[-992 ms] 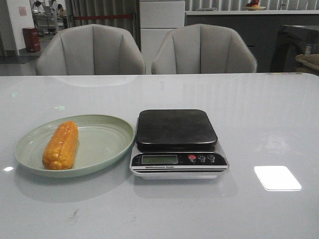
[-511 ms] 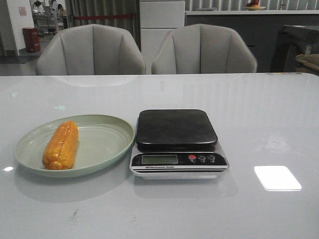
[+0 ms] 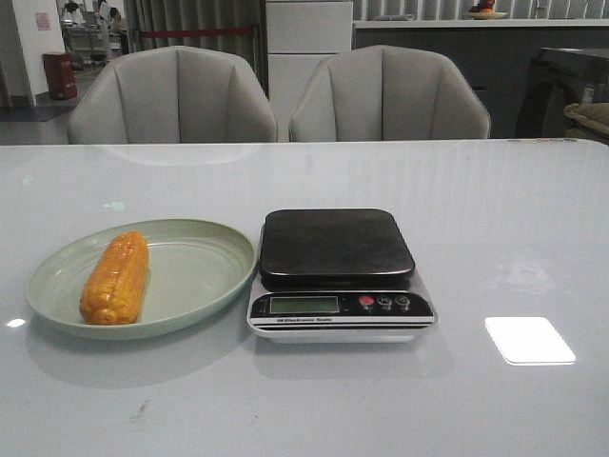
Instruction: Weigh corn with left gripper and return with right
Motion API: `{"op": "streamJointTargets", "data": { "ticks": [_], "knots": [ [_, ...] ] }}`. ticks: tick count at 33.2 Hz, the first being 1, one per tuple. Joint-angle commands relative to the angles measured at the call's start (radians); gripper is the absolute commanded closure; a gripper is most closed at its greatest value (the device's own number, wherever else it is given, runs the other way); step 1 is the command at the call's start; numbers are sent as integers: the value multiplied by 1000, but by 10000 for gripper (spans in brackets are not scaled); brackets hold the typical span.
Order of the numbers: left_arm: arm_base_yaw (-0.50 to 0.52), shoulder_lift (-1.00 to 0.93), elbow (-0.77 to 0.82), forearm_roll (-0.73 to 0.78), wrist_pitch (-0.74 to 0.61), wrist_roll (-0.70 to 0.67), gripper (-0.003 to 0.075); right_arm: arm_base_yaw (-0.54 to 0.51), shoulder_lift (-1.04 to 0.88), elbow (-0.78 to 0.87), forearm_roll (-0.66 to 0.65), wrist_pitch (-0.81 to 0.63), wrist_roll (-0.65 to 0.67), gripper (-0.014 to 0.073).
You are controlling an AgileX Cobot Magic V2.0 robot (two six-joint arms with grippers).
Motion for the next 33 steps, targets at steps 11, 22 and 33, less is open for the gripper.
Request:
{"op": "streamJointTargets", "data": {
  "ticks": [11,22,33],
  "knots": [
    [-8,214,-389,-37,290,-4,606,-6,-20,10,-1,-74,-5,417],
    [-8,418,-454,-71,474,-4,606,-6,-20,10,-1,-74,-5,417],
    [-28,521,-448,-71,450,-4,595,-6,-20,10,-1,-74,-5,417]
  ]
}}
